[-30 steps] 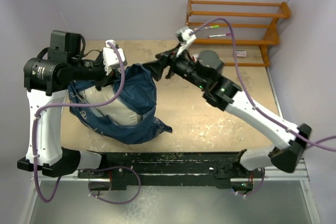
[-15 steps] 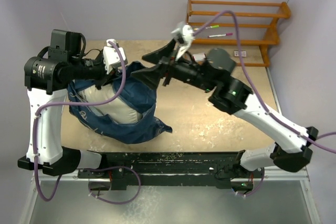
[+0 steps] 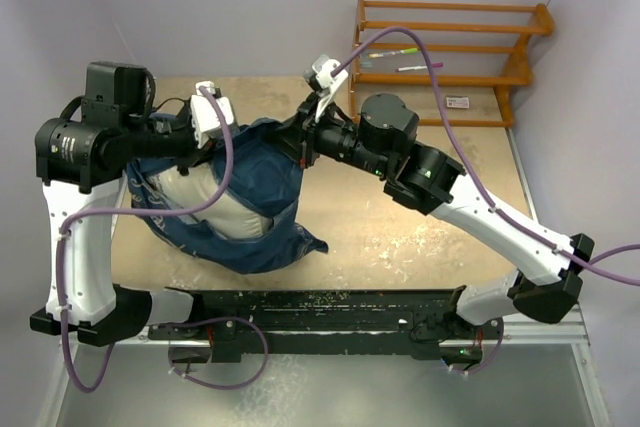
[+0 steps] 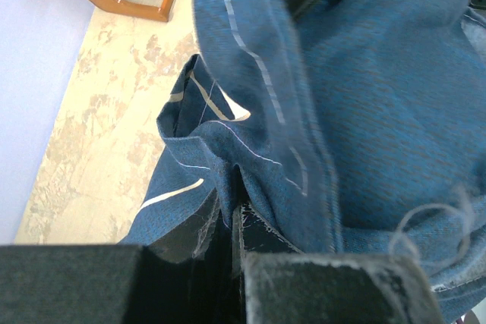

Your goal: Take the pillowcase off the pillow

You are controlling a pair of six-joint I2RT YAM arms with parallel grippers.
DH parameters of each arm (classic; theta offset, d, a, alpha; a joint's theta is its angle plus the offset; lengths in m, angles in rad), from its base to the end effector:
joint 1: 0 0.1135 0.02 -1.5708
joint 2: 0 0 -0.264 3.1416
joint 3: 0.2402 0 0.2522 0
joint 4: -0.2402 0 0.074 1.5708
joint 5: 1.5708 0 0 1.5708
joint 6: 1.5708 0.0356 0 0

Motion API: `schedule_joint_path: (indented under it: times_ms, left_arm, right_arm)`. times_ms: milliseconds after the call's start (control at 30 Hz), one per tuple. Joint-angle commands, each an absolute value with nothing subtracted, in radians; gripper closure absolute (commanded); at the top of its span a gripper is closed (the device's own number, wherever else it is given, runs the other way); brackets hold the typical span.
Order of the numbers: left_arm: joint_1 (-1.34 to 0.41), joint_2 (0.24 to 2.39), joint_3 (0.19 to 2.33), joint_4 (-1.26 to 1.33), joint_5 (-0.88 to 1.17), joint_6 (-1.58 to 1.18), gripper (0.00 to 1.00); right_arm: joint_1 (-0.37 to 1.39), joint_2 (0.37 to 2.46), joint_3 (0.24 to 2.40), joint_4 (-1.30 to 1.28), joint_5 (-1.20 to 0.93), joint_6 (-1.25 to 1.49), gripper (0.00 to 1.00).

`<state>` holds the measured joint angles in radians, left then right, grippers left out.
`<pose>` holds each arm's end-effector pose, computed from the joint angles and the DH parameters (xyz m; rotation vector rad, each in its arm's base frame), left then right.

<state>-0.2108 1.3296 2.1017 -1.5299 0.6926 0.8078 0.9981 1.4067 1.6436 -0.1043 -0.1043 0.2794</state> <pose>0.1558 -0.0566 0.5140 1.3330 1.7055 -0.4669 0.1645 0.2620 0.5042 -0.6258 1.4055 1.1103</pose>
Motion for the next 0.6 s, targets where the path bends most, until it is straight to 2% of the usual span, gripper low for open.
schedule_joint_path:
  times_ms: [0, 133, 333, 567]
  left_arm:
    - [-0.213, 1.288, 2.084, -1.547, 0.753, 0.875, 1.0]
    - [-0.214, 1.249, 2.034, -1.549, 0.777, 0.909, 1.0]
    - [-0.257, 1.217, 1.913, -1.55, 0.804, 0.892, 1.0]
    - [-0.37, 1.202, 1.931, -1.551, 0.815, 0.84, 1.0]
  right_arm:
    - [0.955, 1.397, 1.684, -0.018, -0.021, 0.31, 1.0]
    - [0.841, 1.419, 1.693, 0.069, -0.108, 0.428, 1.0]
    - [0.818, 1.498, 1.722, 0.168, -0.232, 0.52, 1.0]
    - [0.725, 1.598, 1.654, 0.123, -0.081, 0.586, 1.0]
